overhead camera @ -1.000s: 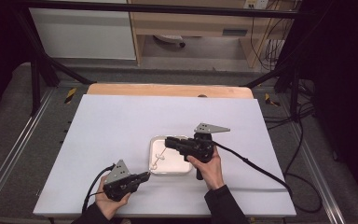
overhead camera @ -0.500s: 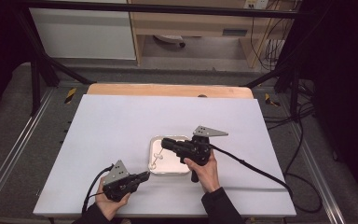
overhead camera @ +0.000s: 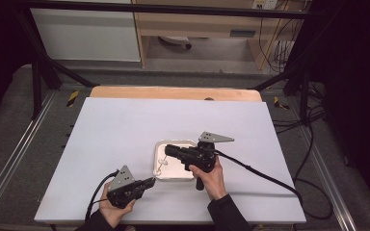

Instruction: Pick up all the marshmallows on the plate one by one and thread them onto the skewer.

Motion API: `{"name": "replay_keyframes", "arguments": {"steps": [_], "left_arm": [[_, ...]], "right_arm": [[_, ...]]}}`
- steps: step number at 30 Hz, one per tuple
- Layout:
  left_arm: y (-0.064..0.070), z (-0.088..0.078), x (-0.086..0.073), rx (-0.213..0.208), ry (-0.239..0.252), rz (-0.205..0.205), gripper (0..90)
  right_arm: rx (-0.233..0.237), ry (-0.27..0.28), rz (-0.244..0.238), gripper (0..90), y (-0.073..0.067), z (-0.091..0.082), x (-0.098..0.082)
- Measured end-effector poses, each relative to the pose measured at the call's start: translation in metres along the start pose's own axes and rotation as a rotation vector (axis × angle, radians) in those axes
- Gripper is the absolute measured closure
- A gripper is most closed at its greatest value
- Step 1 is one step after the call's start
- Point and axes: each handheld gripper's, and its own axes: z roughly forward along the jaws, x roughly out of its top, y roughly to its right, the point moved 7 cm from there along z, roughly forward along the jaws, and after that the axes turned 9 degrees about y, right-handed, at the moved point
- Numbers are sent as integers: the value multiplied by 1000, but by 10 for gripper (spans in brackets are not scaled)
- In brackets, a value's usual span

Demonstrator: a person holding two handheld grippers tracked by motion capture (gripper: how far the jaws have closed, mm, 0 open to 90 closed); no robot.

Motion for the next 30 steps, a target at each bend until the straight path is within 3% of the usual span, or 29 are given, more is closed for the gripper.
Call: {"name": "replay_keyframes", "arguments": {"steps": [14, 30], "left_arm": [[1, 1, 0, -8, 1, -13, 890], [2, 2, -2, -8, -12, -15, 890]], "right_arm": [[22, 47, 33, 825, -2, -2, -7], [17, 49, 3, 824, -3, -1, -13]]}}
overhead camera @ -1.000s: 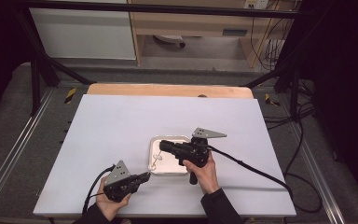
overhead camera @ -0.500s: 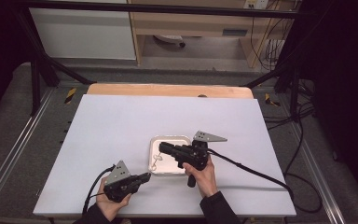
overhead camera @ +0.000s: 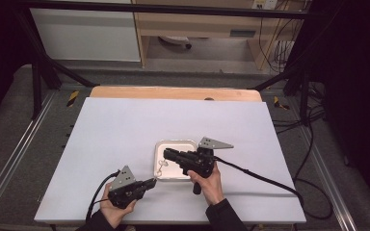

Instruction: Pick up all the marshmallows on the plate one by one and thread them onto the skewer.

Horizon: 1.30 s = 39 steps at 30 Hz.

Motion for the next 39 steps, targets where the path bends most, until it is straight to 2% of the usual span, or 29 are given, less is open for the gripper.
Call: {"name": "replay_keyframes", "arguments": {"steps": [25, 32, 35, 39], "left_arm": [[0, 0, 0, 1, -1, 9, 890], [1, 2, 0, -7, -6, 8, 889], [-1, 1, 2, -12, 3, -3, 889], [0, 2, 2, -18, 6, 8, 889]], "right_arm": [[9, 1, 4, 823, -1, 1, -6], [-6, -27, -5, 813, 1, 0, -6], [-40, -50, -23, 787, 5, -1, -2], [-70, -62, -49, 646, 8, -4, 1]]}}
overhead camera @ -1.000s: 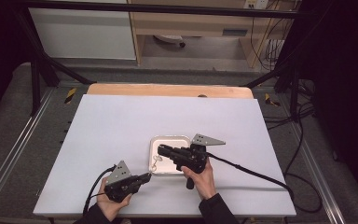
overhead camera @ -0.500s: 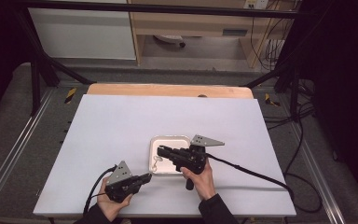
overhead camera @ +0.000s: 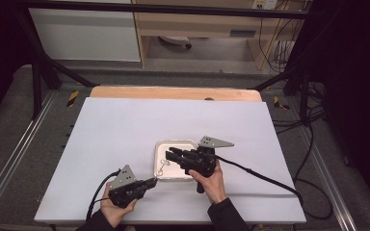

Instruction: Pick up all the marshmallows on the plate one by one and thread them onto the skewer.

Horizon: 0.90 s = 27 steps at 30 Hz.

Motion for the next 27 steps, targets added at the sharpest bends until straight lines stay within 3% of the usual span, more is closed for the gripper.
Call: {"name": "replay_keyframes", "arguments": {"steps": [8, 10, 12, 19, 27], "left_arm": [[1, 1, -1, -4, -6, 5, 888], [-2, 2, -1, 9, -8, -12, 889], [-5, 1, 0, 15, -5, -15, 889], [-6, 0, 0, 19, -7, -12, 888], [-10, -1, 0, 31, -13, -24, 888]], "right_arm": [[-36, -14, -30, 416, 3, -6, 3], [-20, -29, -29, 321, 1, -7, 2], [-11, -45, -32, 288, -1, -8, 0], [-72, -145, -111, 147, 8, -11, -14], [-159, -177, -162, 65, 29, -31, -17]]}}
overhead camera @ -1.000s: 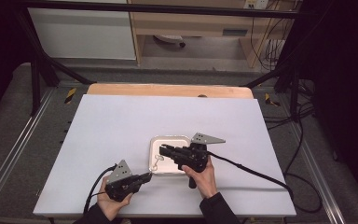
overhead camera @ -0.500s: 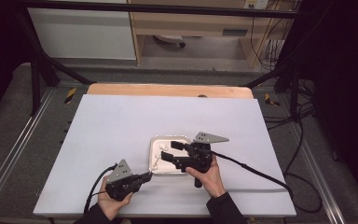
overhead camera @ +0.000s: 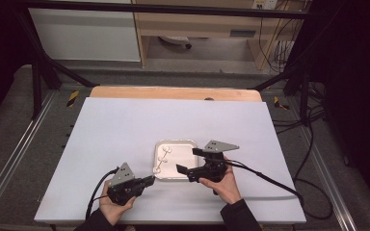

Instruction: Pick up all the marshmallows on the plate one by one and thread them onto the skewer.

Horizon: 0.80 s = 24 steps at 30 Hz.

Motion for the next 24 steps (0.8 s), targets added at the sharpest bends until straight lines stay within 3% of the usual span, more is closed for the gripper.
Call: {"name": "replay_keyframes", "arguments": {"steps": [7, 12, 24], "left_arm": [[-1, 0, 0, 0, -12, 1, 887], [-2, -1, 2, 1, -20, 3, 886], [-5, -2, 10, -3, -52, 8, 884]], "right_arm": [[-73, -58, -33, 22, 23, -17, -14], [-93, -105, -75, 13, 36, -29, -25], [-147, -144, -90, 10, 65, -65, -45]]}}
